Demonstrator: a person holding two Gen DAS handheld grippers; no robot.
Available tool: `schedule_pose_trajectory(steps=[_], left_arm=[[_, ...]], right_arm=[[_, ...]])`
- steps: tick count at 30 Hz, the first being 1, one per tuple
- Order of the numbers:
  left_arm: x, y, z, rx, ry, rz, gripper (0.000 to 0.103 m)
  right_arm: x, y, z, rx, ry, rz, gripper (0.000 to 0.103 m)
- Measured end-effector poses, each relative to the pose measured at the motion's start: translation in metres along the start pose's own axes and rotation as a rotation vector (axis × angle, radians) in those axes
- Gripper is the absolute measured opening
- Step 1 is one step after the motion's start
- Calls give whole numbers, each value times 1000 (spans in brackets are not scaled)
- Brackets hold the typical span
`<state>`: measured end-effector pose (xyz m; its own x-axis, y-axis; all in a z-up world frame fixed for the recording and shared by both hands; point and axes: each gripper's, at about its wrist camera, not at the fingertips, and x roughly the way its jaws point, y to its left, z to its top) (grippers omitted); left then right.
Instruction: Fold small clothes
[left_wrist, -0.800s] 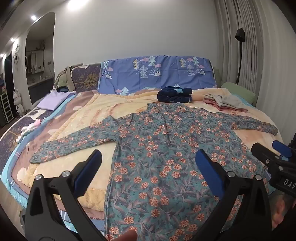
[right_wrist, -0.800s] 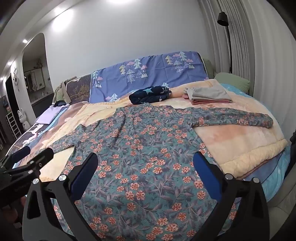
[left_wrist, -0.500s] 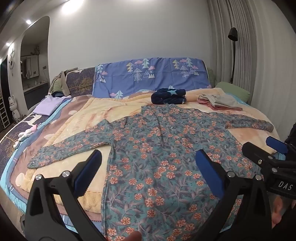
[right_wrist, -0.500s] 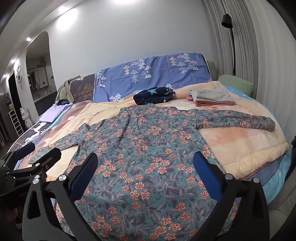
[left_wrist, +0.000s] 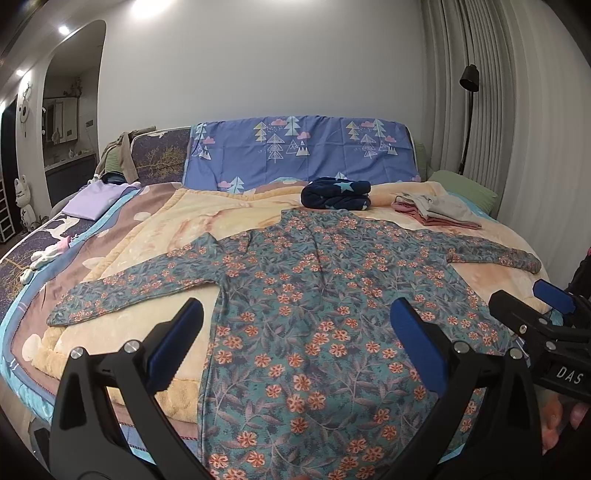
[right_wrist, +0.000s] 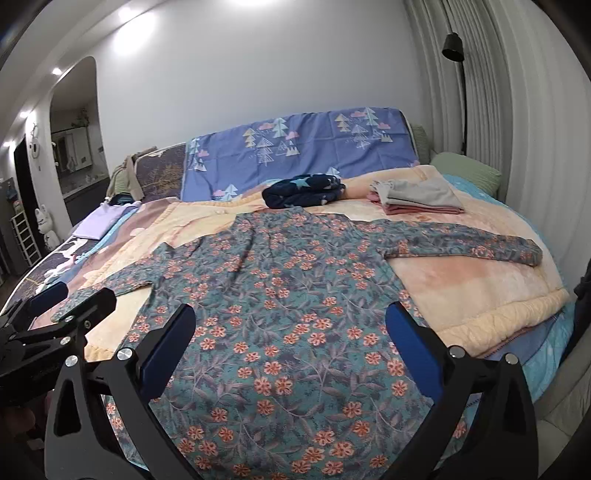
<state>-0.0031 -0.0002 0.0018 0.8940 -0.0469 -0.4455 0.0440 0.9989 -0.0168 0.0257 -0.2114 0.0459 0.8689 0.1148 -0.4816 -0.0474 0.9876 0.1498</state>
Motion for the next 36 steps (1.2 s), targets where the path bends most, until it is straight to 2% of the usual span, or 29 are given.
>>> schedule_pose_trajectory(steps=[5,10,18,36], left_arm=[[1,3,-1,-3,3,-5,101],[4,6,-3,-10,11,-10,101],[8,10,-4,-33,21,-55,101],[8,11,-5,-29,16,-71,101]], right_arm=[[2,2,-1,2,1,14,101],[2,6,-1,-5,-3,11,97],[6,4,-2,31,18,30,97],[11,11,-6,25,40,38,97]])
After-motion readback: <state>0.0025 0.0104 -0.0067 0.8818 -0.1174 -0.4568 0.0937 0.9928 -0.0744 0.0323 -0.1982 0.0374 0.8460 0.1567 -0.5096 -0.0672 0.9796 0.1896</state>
